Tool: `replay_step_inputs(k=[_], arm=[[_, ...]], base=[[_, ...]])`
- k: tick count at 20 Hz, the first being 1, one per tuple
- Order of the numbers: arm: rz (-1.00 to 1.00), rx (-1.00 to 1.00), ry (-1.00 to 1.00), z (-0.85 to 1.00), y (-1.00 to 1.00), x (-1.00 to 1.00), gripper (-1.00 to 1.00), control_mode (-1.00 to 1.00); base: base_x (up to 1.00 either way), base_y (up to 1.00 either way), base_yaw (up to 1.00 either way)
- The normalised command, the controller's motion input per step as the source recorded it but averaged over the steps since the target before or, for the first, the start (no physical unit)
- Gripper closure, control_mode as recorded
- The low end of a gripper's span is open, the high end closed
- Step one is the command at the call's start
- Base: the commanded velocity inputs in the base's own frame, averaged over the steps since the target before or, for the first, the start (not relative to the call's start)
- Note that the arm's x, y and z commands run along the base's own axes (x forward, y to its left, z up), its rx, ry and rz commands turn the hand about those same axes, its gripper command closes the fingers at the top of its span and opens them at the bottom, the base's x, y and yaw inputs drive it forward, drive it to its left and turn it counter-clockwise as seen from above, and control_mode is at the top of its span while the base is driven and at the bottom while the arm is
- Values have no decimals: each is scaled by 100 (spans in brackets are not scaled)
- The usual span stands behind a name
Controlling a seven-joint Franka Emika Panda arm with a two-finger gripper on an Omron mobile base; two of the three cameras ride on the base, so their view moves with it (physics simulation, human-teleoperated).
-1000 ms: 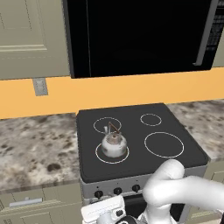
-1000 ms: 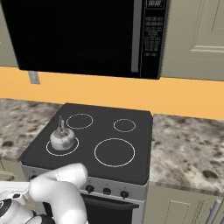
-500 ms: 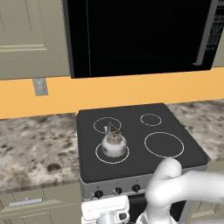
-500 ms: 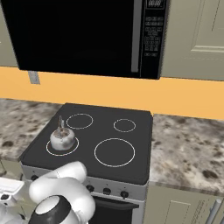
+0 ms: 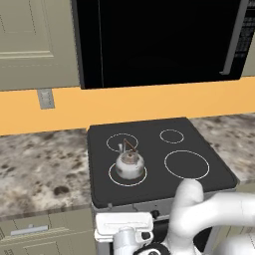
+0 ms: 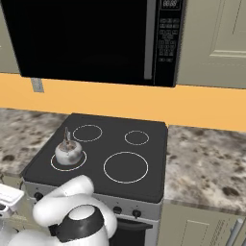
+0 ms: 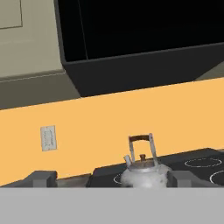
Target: The kettle is done boiling. Turn off the stove, then wait for 300 timesteps before moving the kettle to the dining table.
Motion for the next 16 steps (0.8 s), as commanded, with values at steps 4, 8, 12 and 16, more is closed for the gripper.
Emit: replay_step_inputs(k=[4,8,12,16], arm=[[0,4,1,62,-2,0,-100,-100],[0,0,0,60,0,0,-100,-100],[0,0,0,59,0,0,-100,-100],[0,0,3,58,0,0,-100,-100]], base=[[0,0,0],[0,0,0],[0,0,0],[0,0,0]])
